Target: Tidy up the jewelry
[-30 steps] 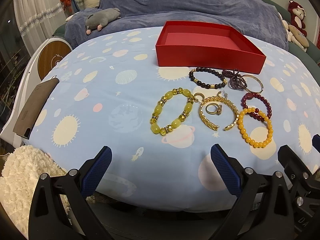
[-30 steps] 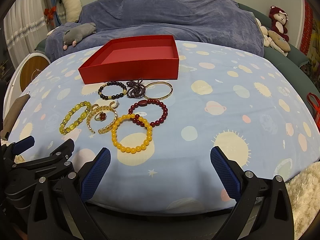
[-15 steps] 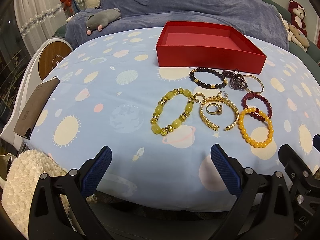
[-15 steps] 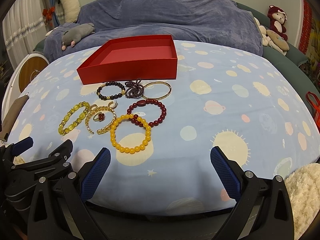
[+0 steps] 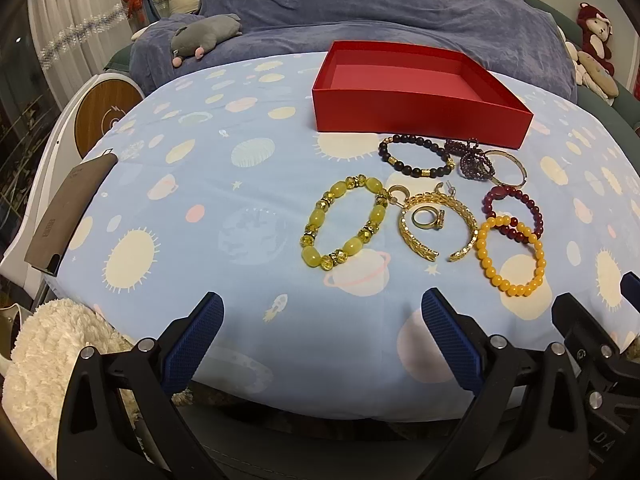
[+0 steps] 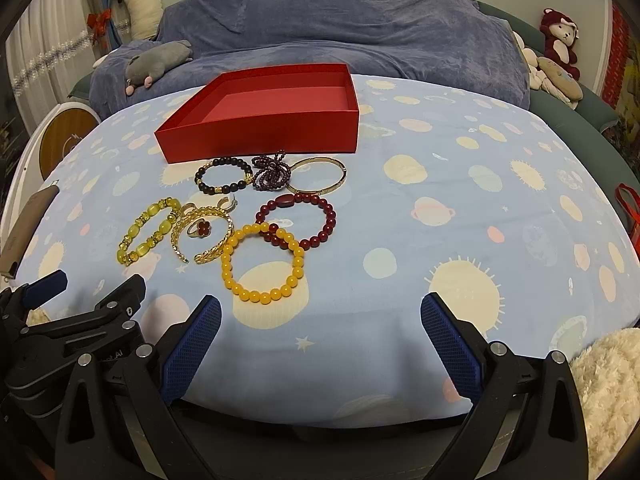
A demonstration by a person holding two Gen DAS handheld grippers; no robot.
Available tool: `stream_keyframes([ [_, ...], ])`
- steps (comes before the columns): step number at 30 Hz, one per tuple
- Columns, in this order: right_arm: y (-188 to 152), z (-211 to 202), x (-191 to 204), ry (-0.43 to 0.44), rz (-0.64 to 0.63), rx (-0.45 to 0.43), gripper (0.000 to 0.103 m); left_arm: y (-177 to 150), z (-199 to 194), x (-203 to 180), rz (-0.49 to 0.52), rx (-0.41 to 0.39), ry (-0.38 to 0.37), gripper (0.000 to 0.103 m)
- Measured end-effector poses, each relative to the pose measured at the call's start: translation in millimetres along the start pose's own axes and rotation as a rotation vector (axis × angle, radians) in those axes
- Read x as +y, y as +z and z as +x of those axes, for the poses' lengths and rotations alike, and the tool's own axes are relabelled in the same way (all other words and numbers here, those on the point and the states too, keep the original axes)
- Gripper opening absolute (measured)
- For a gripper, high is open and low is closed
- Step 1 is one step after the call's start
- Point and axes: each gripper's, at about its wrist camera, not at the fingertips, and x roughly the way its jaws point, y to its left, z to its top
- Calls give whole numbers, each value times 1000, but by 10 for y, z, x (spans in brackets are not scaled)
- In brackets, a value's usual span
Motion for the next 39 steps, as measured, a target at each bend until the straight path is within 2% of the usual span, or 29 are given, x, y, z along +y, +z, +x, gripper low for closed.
stream_keyframes([
  [8,26,-7,9,0,-4,4,96,35,-9,35,-5,-13,-34,95],
  [17,75,17,-73,-3,29,8,96,186,67,233,-63,-7,-78,95],
  [23,109,78,-140,-14,61,31,96,323,280,355,-64,9,-41,95],
  [30,123,123,-154,-9,72,48,96,432,493,350,-31,45,-48,93],
  [35,182,160,-120,6,72,59,96,471,659,344,-28,105,-85,76],
  [36,190,167,-111,4,69,58,96,481,662,338,-26,99,-83,75],
  [39,205,205,-67,-2,52,72,96,509,667,310,-13,84,-88,64],
])
